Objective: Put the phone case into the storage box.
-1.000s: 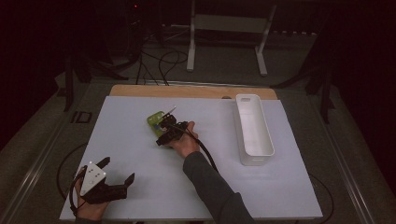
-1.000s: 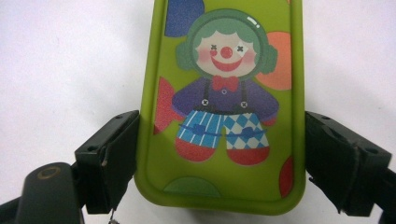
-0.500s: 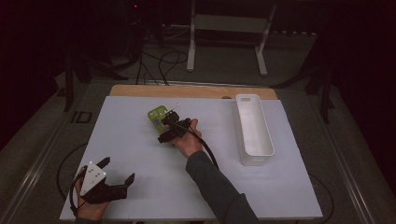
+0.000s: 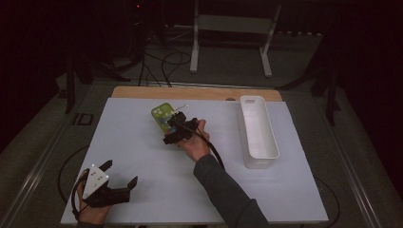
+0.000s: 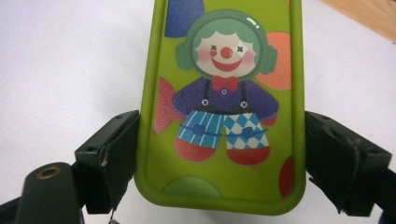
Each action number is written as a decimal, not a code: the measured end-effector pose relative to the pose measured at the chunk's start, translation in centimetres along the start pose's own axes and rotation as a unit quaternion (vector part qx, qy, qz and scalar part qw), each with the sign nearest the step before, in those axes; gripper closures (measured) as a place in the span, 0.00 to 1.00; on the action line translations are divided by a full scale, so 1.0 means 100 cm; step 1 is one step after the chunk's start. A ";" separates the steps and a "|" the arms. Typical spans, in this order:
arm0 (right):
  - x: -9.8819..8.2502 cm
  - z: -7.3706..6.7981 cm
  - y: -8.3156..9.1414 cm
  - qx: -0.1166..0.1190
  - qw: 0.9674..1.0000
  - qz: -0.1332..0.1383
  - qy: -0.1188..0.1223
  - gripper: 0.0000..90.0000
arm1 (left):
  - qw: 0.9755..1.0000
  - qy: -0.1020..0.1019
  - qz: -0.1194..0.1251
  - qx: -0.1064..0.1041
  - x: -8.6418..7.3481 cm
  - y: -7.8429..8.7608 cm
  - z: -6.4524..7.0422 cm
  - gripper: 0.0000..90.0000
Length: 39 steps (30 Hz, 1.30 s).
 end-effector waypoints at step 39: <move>-0.014 0.001 0.052 -0.002 0.994 0.107 -0.006 0.17 | 1.000 0.005 -0.008 0.005 -0.002 -0.002 -0.002 0.00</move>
Point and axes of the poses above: each handheld gripper's, and its own axes: y roughly backward along the jaws, x roughly out of its top, z roughly to its right, the point moved 10 cm from there along -y, roughly forward along the jaws, and after that the axes turned 11 degrees about -z, right-handed, at the moved point
